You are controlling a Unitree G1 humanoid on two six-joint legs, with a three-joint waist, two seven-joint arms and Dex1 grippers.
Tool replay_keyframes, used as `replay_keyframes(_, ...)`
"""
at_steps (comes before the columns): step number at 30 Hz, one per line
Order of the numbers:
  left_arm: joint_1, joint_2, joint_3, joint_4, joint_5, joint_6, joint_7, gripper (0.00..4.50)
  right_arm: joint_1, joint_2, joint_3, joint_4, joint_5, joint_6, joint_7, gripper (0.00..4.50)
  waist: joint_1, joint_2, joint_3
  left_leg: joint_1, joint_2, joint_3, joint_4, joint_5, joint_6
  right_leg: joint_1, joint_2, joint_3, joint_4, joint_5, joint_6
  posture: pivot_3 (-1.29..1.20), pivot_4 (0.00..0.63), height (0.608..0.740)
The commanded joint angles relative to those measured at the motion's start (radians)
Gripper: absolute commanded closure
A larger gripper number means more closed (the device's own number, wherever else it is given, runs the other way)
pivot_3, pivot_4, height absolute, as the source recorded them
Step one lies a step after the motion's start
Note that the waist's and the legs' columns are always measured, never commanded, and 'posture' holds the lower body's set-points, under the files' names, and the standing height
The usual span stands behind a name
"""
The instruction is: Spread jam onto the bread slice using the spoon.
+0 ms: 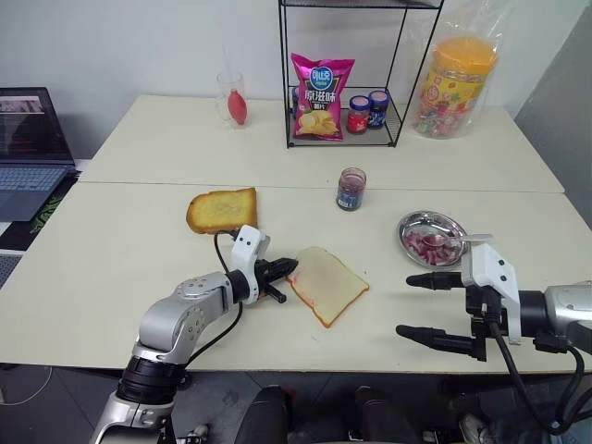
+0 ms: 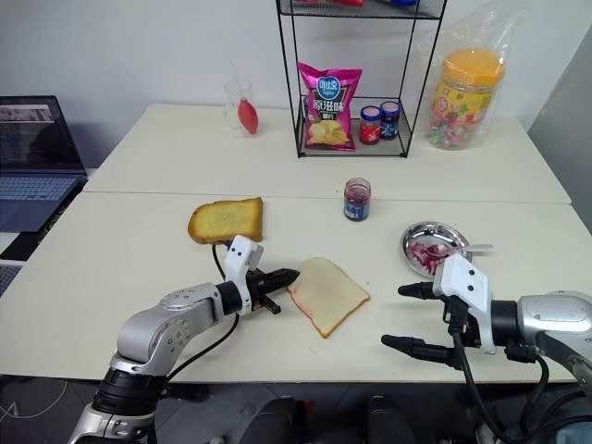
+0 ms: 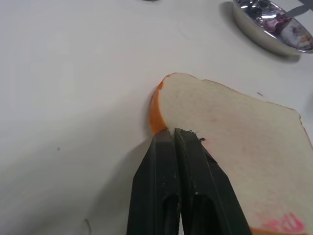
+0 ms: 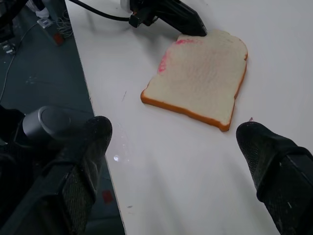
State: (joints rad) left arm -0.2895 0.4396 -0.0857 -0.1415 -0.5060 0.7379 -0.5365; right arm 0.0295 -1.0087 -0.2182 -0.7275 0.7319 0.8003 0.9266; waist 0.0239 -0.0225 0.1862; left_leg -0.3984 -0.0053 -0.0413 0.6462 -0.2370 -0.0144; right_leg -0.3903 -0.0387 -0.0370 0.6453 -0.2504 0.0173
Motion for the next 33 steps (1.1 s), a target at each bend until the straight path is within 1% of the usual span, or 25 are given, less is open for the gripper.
replay_keyframes(1, -0.035, -0.006, 0.019, 0.008, 0.026, -0.039, -0.005, 4.49, -0.019, 0.025, 0.023, -0.026, -0.011, -0.03, -0.029, 0.0, 0.0, 0.0, 0.0, 0.0, 0.0, 0.0, 0.0, 0.0, 0.0, 0.0, 0.0, 0.0, 0.0, 0.0, 0.0, 0.0, 0.15, 0.74)
replay_keyframes(5, -0.054, -0.006, 0.066, 0.039, 0.041, -0.059, 0.014, 4.49, -0.05, 0.063, 0.064, -0.001, -0.044, -0.06, -0.059, 0.0, -0.001, 0.0, 0.0, 0.0, 0.0, 0.0, 0.0, 0.0, 0.0, 0.0, 0.0, 0.0, 0.0, 0.0, 0.0, 0.0, 0.15, 0.74)
replay_keyframes(12, -0.075, -0.027, 0.063, 0.057, 0.049, -0.058, -0.003, 4.49, -0.052, 0.069, 0.081, 0.018, -0.066, -0.081, -0.054, 0.0, -0.001, 0.0, 0.0, -0.001, 0.0, 0.0, 0.0, 0.0, 0.0, 0.0, 0.0, 0.0, 0.0, 0.0, 0.001, 0.0, 0.15, 0.74)
replay_keyframes(19, -0.086, -0.04, 0.035, 0.055, 0.051, -0.049, -0.039, 4.49, -0.04, 0.08, 0.085, 0.018, -0.078, -0.097, -0.057, 0.0, -0.001, 0.0, 0.0, 0.0, 0.0, 0.0, 0.0, 0.0, 0.0, 0.0, 0.0, 0.0, 0.0, 0.0, 0.001, 0.0, 0.15, 0.74)
replay_keyframes(21, -0.091, -0.046, 0.024, 0.056, 0.065, -0.057, -0.036, 4.07, -0.034, 0.081, 0.083, 0.012, -0.08, -0.097, -0.057, 0.0, -0.001, 0.0, 0.0, 0.0, 0.0, 0.0, 0.0, 0.0, 0.0, 0.0, 0.0, 0.0, 0.0, 0.0, 0.001, 0.0, 0.15, 0.74)
replay_keyframes(22, -0.095, -0.045, 0.013, 0.06, 0.075, -0.066, -0.042, 4.04, -0.033, 0.082, 0.083, 0.01, -0.081, -0.097, -0.057, 0.0, -0.001, 0.0, 0.0, 0.0, 0.0, 0.0, 0.0, 0.0, 0.0, 0.0, 0.0, -0.001, 0.0, 0.0, 0.001, 0.0, 0.15, 0.74)
replay_keyframes(23, -0.097, -0.043, 0.006, 0.063, 0.083, -0.073, -0.048, 3.73, -0.032, 0.082, 0.083, 0.009, -0.082, -0.097, -0.056, 0.0, -0.001, 0.0, 0.0, 0.0, 0.0, 0.0, 0.0, 0.0, 0.0, 0.0, 0.0, 0.0, 0.0, 0.0, 0.001, 0.0, 0.15, 0.74)
replay_keyframes(27, -0.106, -0.047, -0.003, 0.08, 0.121, -0.098, -0.036, 2.98, -0.04, 0.082, 0.084, 0.01, -0.08, -0.092, -0.059, 0.0, -0.001, 0.0, 0.0, 0.0, 0.0, 0.0, 0.0, 0.0, 0.0, 0.0, 0.0, 0.0, 0.0, 0.0, 0.001, 0.0, 0.15, 0.74)
replay_keyframes(29, -0.108, -0.047, 0.001, 0.084, 0.134, -0.112, -0.035, 2.63, -0.04, 0.082, 0.083, 0.008, -0.078, -0.089, -0.06, 0.0, 0.0, 0.0, 0.0, 0.0, 0.0, 0.0, 0.0, 0.0, 0.0, 0.0, 0.0, 0.0, 0.0, 0.0, 0.001, 0.0, 0.15, 0.74)
replay_keyframes(32, -0.105, -0.032, 0.042, 0.067, 0.134, -0.127, -0.034, 1.94, -0.037, 0.081, 0.08, 0.005, -0.076, -0.085, -0.065, 0.0, -0.001, 0.0, 0.0, 0.0, 0.0, 0.0, 0.0, 0.0, 0.0, 0.0, 0.0, 0.0, 0.0, 0.0, 0.001, 0.0, 0.15, 0.74)
replay_keyframes(33, -0.099, -0.021, 0.053, 0.055, 0.138, -0.132, -0.033, 1.79, -0.035, 0.082, 0.077, 0.004, -0.075, -0.083, -0.067, 0.0, -0.001, 0.0, 0.0, 0.0, 0.0, 0.0, 0.0, 0.0, 0.0, 0.0, 0.0, 0.0, 0.0, 0.0, 0.001, 0.0, 0.15, 0.74)
